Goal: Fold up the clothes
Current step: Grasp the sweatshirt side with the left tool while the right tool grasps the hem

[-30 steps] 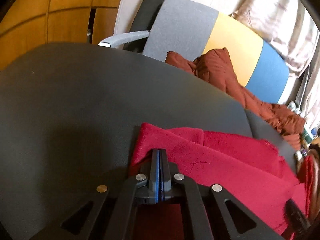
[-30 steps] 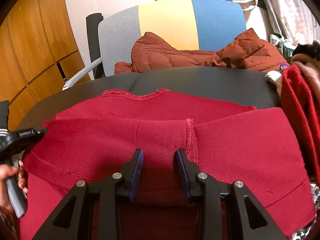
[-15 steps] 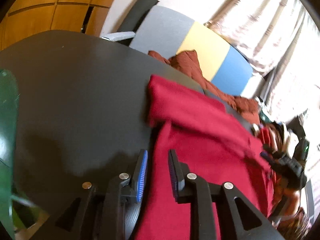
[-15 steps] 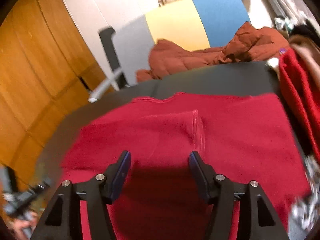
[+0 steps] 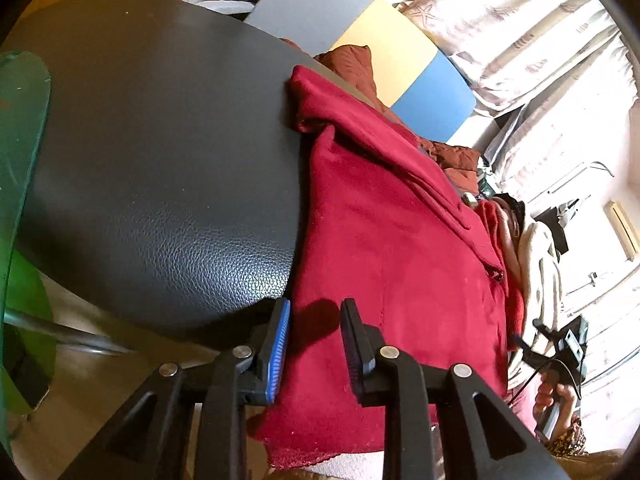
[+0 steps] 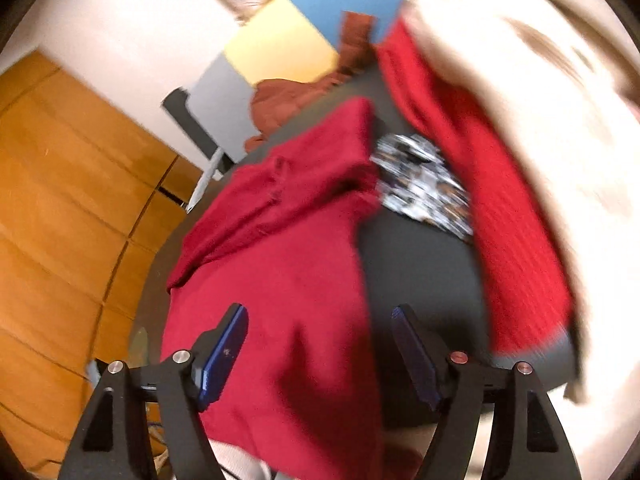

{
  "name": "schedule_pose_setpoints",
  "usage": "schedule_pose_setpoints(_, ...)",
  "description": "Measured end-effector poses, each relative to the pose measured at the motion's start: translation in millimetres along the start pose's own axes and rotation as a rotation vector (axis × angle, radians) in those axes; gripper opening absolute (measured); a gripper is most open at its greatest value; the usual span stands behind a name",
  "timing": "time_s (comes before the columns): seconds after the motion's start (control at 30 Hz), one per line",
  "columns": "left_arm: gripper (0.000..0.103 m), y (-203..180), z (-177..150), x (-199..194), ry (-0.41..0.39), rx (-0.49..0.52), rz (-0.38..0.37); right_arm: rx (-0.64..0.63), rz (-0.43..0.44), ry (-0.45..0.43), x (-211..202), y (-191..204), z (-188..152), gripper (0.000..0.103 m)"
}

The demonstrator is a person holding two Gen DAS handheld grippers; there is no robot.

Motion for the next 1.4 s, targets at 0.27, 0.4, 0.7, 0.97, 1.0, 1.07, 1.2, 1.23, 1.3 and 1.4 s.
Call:
schedule_pose_setpoints(0.27,0.028,4.0,-25.5,26.0,0.276,0.107,0.025,0.047,0.034,0.216,-3.3,-26.9,-58.6,0.077)
schedule_pose_setpoints(0.4,0.03,9.9,-32.0,30.2,0.3,0.063,-0.024,0.061,0.057,0.275,9.7,-31.2,-72.8,0.077)
schedule_pose_setpoints(0.7,0.036,1.7,-33.7,32.6,0.301,0.076,-0.101,-0.042,0.12,0.366,27.6,-10.9,-89.4,0.077)
schedule_pose_setpoints(0.97,0.039,4.5,-31.6,35.4,0.31,0.059,-0.21,-0.185,0.087,0.349,33.9,3.3,-100.7,0.065)
schedule_pose_setpoints(1.0,0.031,2.0,-30.7,32.3,0.304,0.069,-0.233,-0.221,0.07,0.358,37.0,7.7,-102.6,0.048)
schedule_pose_setpoints(1.07,0.015,-4.4,-28.1,19.1,0.287,0.099,-0.301,-0.247,0.058,0.37,40.6,13.3,-103.4,0.027)
schedule_pose_setpoints(1.2,0.012,-17.1,-7.5,-33.6,0.155,0.122,-0.488,-0.194,0.223,0.286,20.5,22.4,-85.6,0.016)
schedule_pose_setpoints(1.23,0.012,-19.7,-2.7,-44.7,0.122,0.121,-0.517,-0.186,0.274,0.25,11.5,26.6,-79.8,0.015)
schedule_pose_setpoints(1.3,0.012,-24.1,2.3,-57.5,0.083,0.122,-0.555,-0.187,0.351,0.184,-5.5,36.7,-68.2,0.013)
schedule_pose_setpoints(1.4,0.012,-29.6,-1.2,-52.5,0.102,0.161,-0.494,-0.191,0.349,0.178,-7.8,39.6,-67.8,0.013)
Point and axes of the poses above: each gripper's, at about its wrist camera, not at the fingertips, and x roughly the way its jaws point, y to its left, z to its top, the point moved 1 cm from there along x, roughly the way its jaws point, and after that the axes turned 11 degrees about z, right-handed, at the moved point
